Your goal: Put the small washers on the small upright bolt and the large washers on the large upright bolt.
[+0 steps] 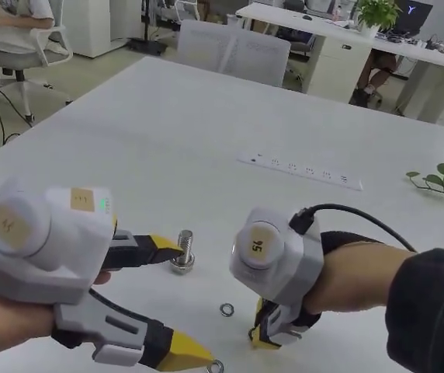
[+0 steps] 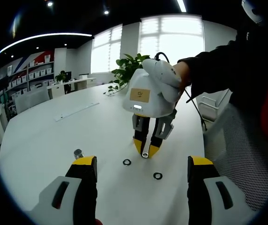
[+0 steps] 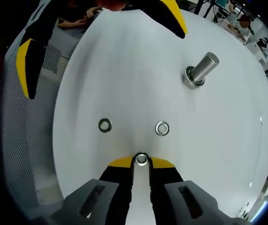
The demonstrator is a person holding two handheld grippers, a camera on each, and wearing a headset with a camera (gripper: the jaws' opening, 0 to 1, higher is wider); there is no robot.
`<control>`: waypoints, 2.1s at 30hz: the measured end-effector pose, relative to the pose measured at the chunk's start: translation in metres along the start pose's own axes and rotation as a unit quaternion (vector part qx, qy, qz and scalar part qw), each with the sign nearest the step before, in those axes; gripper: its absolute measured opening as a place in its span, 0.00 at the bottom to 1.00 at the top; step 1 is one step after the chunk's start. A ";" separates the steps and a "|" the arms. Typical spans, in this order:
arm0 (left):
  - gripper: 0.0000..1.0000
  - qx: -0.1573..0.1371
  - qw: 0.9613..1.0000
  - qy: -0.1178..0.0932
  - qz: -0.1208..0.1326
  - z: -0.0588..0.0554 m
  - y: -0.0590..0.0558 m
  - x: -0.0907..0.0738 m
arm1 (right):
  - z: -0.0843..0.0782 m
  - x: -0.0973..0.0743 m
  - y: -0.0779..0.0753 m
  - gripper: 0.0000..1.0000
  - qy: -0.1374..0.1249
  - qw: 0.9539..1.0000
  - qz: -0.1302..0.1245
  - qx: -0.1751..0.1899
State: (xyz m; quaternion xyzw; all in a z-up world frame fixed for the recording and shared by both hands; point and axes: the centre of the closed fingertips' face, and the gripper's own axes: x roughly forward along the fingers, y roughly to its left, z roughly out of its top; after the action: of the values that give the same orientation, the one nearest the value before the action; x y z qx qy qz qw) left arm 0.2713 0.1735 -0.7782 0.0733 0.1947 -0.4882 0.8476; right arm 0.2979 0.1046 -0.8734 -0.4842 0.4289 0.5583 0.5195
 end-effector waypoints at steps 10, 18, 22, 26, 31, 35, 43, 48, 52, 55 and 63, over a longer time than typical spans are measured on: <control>0.79 0.001 1.000 0.001 0.000 0.000 0.001 0.001 | 0.000 0.000 -0.001 0.14 0.001 1.000 0.000 -0.001; 0.79 0.001 1.000 0.001 0.001 0.000 0.001 0.001 | -0.001 0.000 -0.001 0.14 0.002 1.000 -0.001 -0.001; 0.79 0.002 1.000 0.002 0.001 0.000 0.001 0.001 | -0.001 0.000 -0.001 0.14 0.000 1.000 -0.002 0.001; 0.79 0.002 1.000 0.002 0.001 0.000 0.001 0.001 | -0.002 -0.001 0.001 0.14 -0.009 1.000 0.004 0.013; 0.79 0.002 1.000 0.003 0.000 0.000 0.000 0.002 | -0.003 -0.001 0.004 0.14 -0.012 1.000 0.008 0.018; 0.79 0.002 1.000 0.004 0.000 0.000 0.000 0.002 | -0.005 -0.002 0.006 0.14 -0.012 1.000 0.010 0.021; 0.79 0.003 1.000 0.005 -0.001 0.000 0.000 0.002 | -0.015 -0.004 0.010 0.14 -0.006 1.000 0.011 0.026; 0.79 0.004 1.000 0.005 -0.002 0.000 -0.001 0.003 | -0.020 -0.004 0.012 0.14 -0.005 0.999 0.011 0.031; 0.79 0.005 1.000 0.006 -0.003 0.000 -0.002 0.003 | -0.023 -0.007 0.014 0.14 -0.007 0.999 0.010 0.035; 0.79 0.005 1.000 0.005 -0.003 0.000 -0.002 0.003 | -0.026 -0.009 0.014 0.14 -0.008 0.999 0.009 0.039; 0.79 0.006 1.000 0.007 -0.005 0.000 -0.004 0.004 | -0.038 -0.014 0.015 0.14 -0.005 0.999 0.005 0.049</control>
State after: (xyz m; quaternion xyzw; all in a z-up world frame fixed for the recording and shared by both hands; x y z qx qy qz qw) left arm 0.2699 0.1687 -0.7793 0.0812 0.1980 -0.4934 0.8431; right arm 0.2867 0.0634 -0.8663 -0.4531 0.4555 0.5414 0.5423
